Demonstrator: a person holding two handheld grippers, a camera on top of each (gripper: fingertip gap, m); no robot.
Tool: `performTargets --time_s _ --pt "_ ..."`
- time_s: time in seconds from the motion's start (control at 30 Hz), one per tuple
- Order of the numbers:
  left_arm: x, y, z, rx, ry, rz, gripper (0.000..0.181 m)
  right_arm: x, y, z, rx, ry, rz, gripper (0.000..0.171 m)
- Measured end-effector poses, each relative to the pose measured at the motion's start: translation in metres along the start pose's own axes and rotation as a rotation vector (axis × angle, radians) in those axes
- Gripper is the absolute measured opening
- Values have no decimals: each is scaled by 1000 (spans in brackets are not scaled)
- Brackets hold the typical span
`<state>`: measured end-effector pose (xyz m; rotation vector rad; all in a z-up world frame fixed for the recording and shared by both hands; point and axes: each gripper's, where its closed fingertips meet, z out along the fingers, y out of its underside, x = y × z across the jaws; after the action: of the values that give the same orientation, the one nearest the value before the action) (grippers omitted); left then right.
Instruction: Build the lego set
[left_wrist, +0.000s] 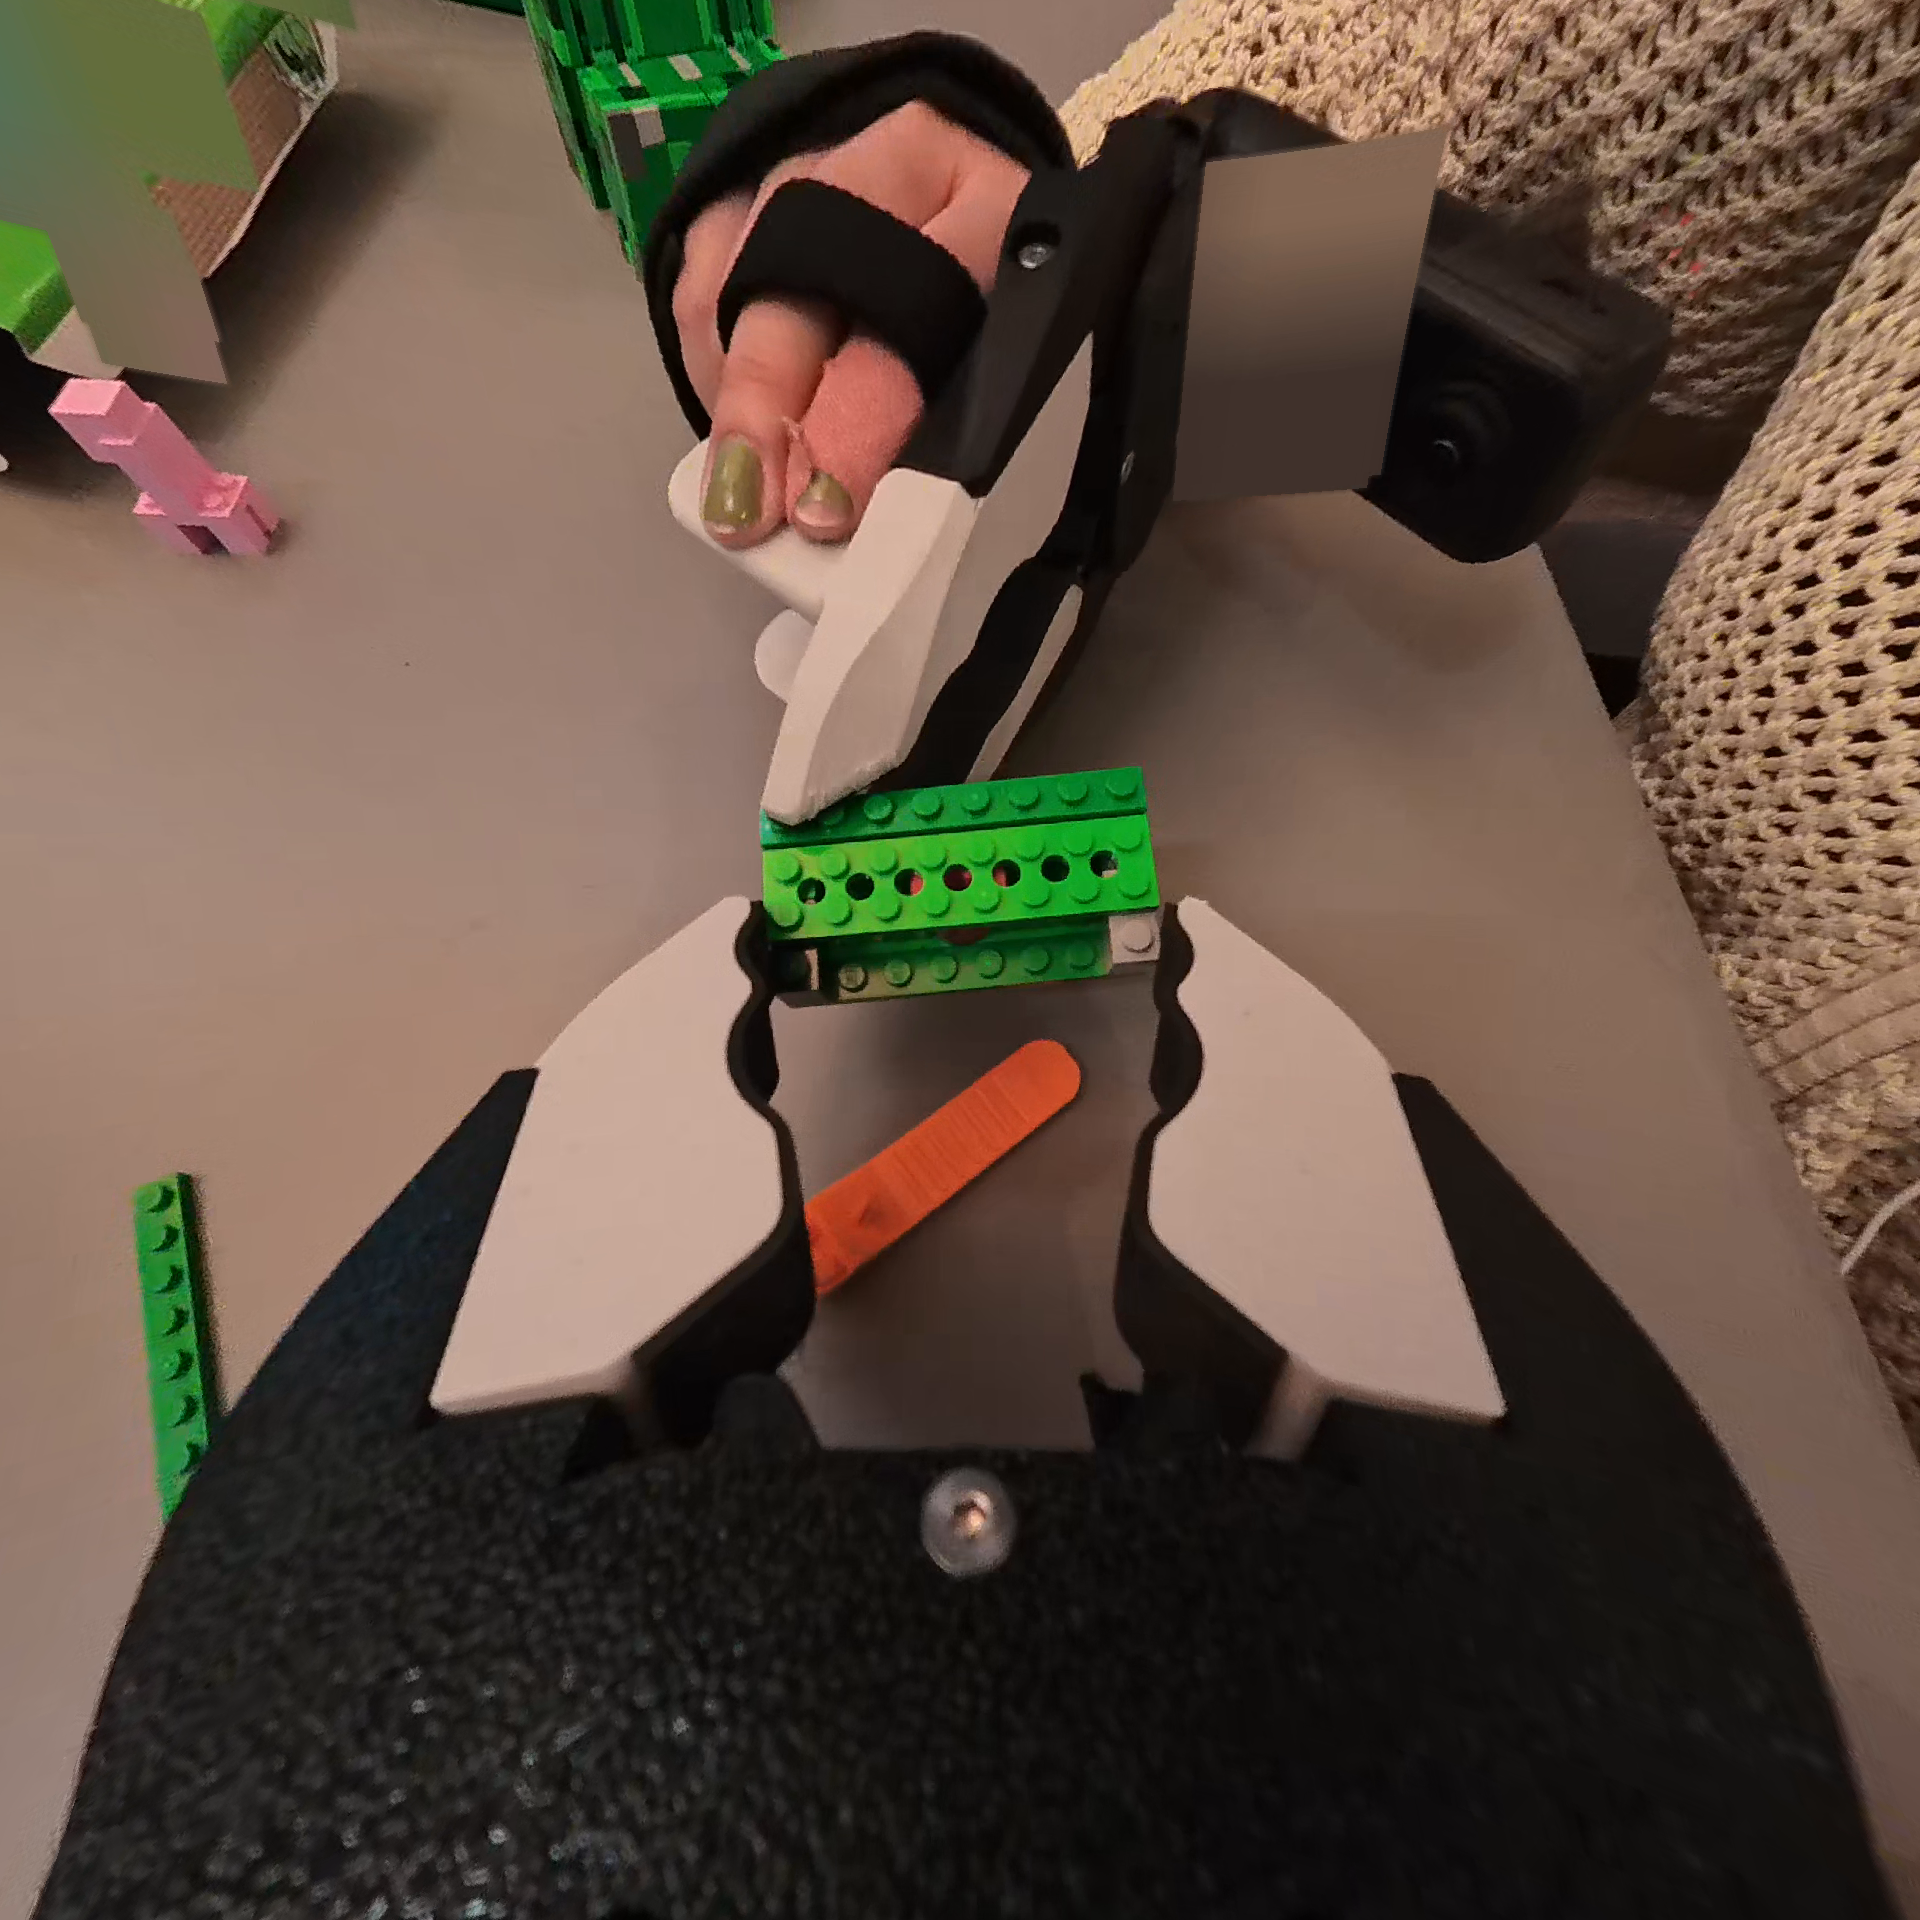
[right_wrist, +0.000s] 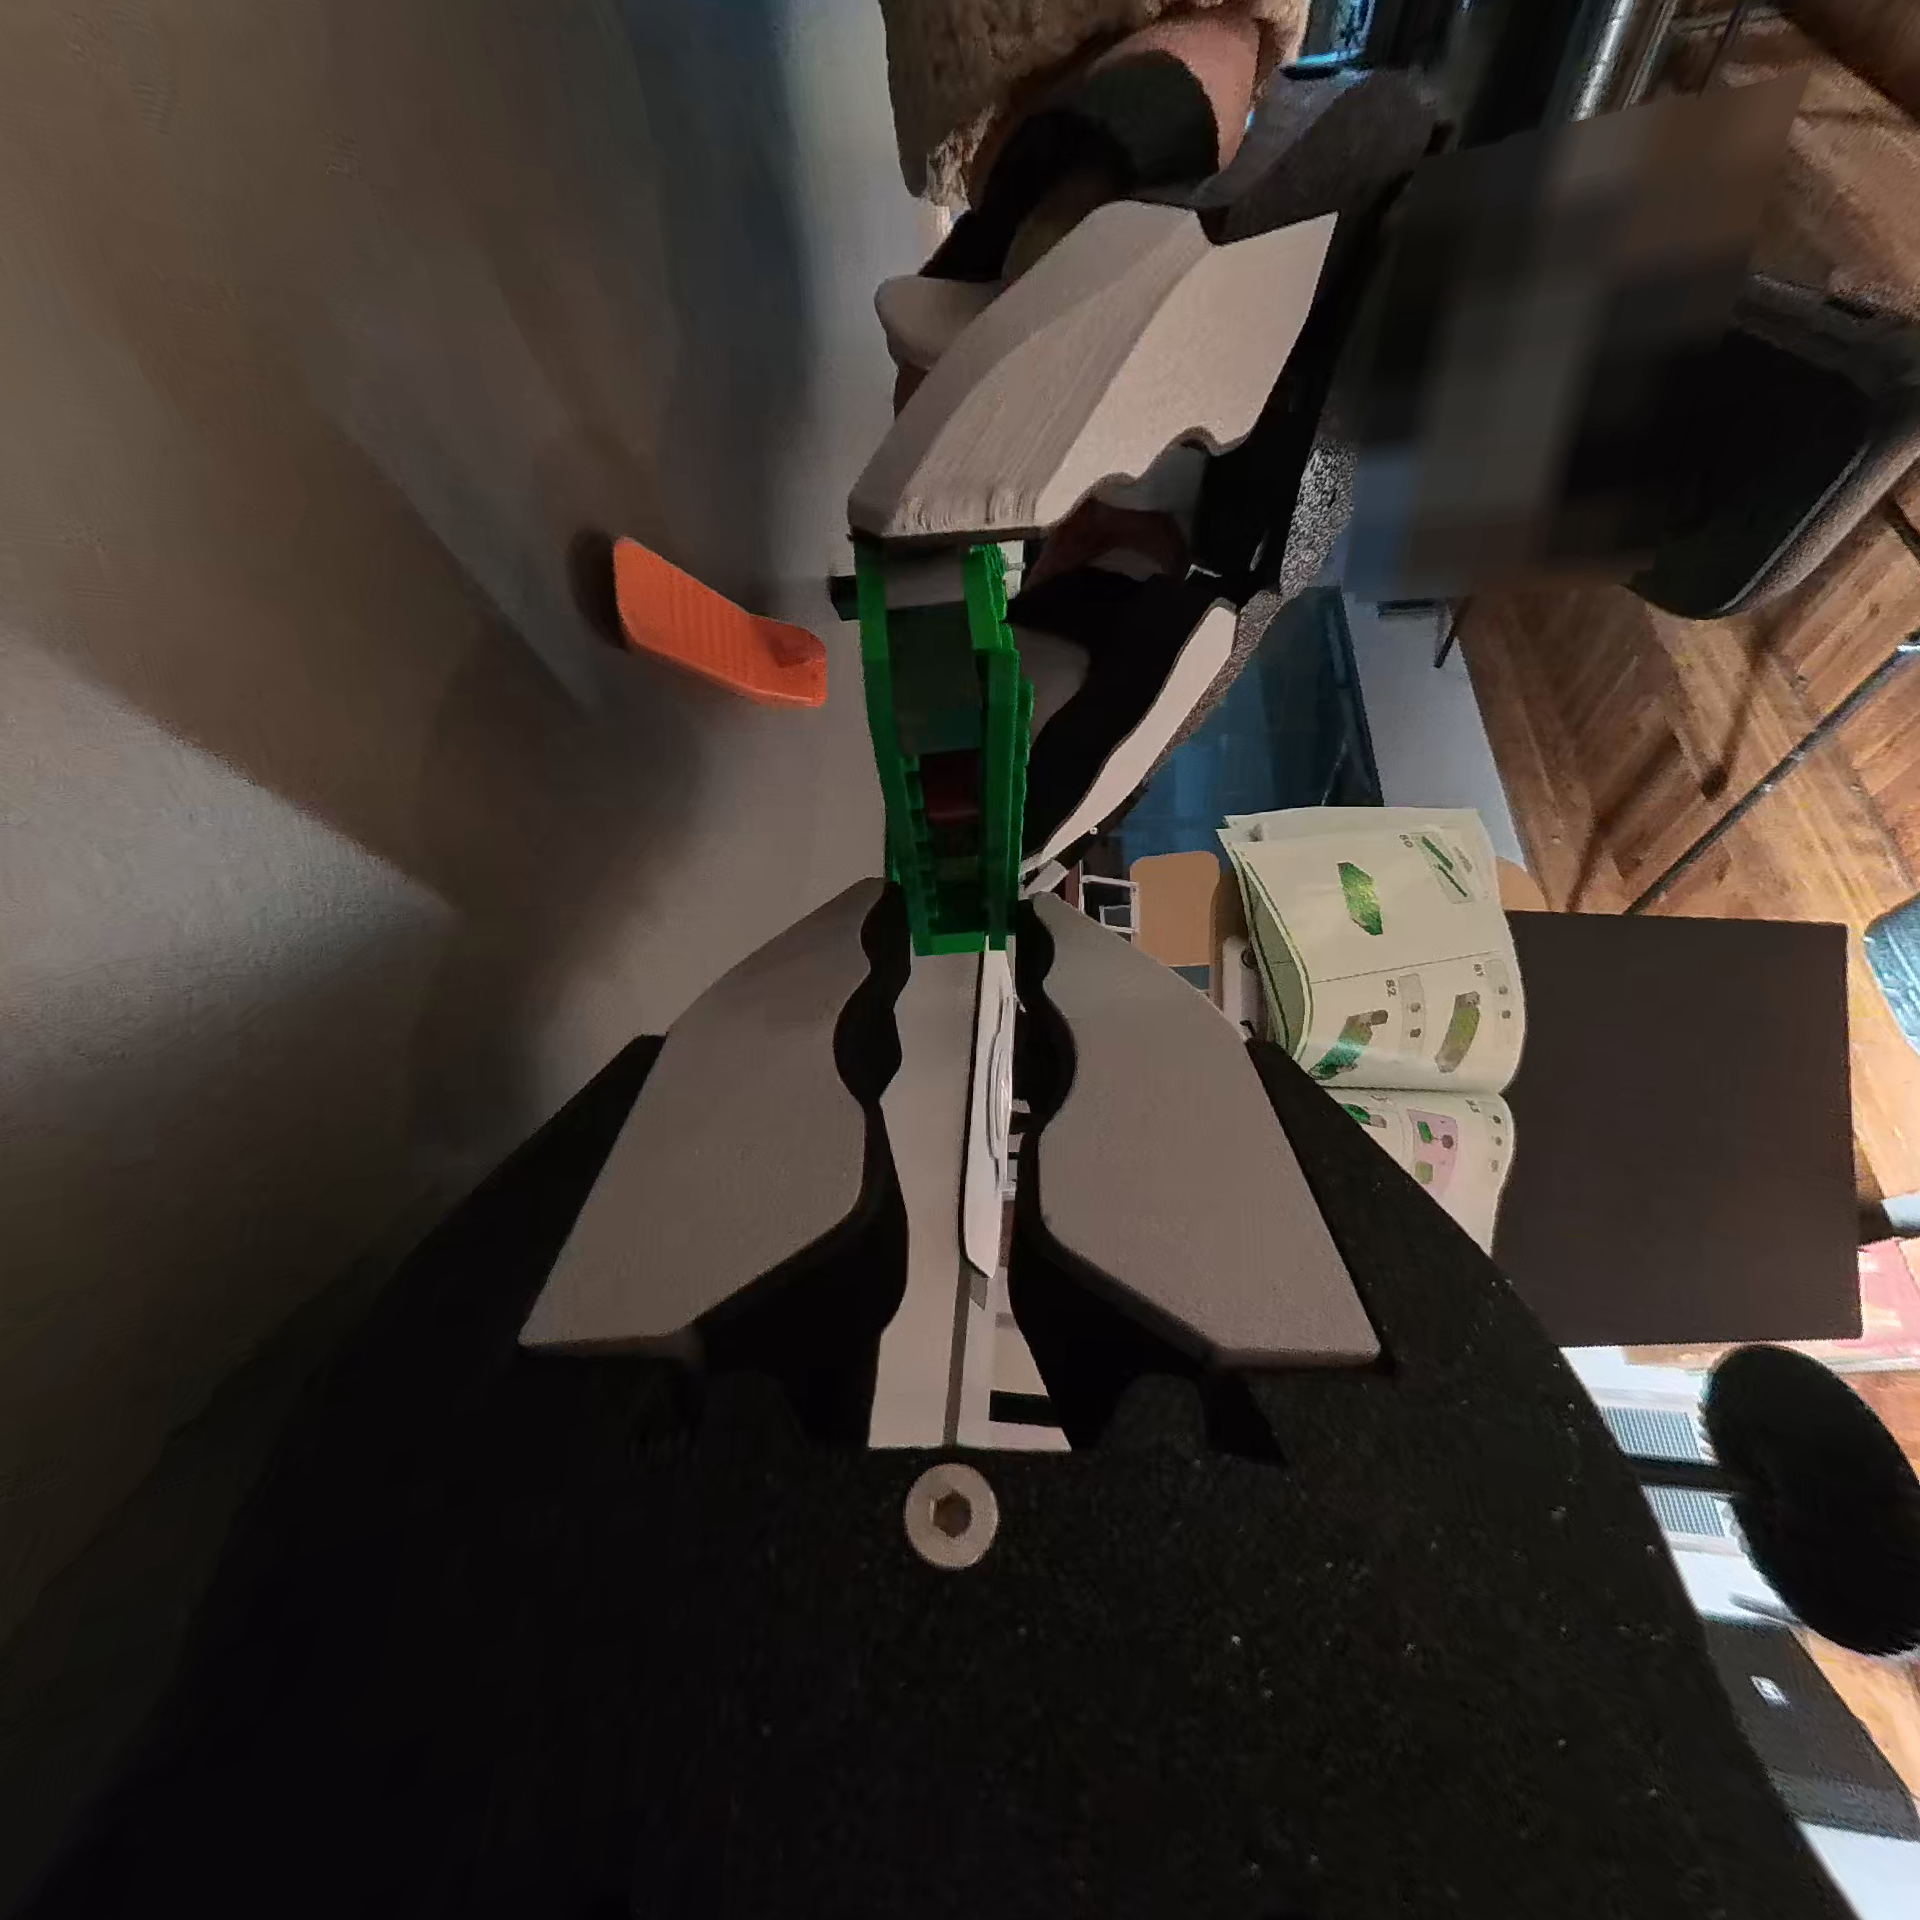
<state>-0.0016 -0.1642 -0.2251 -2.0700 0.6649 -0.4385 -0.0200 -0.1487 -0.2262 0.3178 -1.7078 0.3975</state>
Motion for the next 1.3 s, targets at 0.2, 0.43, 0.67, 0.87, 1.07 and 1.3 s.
performTargets --time_s 0.2,0.43,0.67,0.87,1.07,1.3 --pt "2 4 2 -15 12 -6 70 -4 -1 -1 -16 -52 -29 18" --pt "-7 8 -1 -7 2 -63 70 6 -11 -5 76 -14 104 43" --pt "-6 14 2 -20 26 -95 70 -8 -35 -11 155 -32 -55 20" --pt "-6 14 1 -20 17 -84 70 -8 -34 -10 128 -59 -65 19" --pt "-15 25 6 -65 -30 -109 70 -15 -25 -4 93 -111 -10 18" --pt "-47 27 12 -133 -204 -131 71 -1 27 -10 26 -85 326 47"
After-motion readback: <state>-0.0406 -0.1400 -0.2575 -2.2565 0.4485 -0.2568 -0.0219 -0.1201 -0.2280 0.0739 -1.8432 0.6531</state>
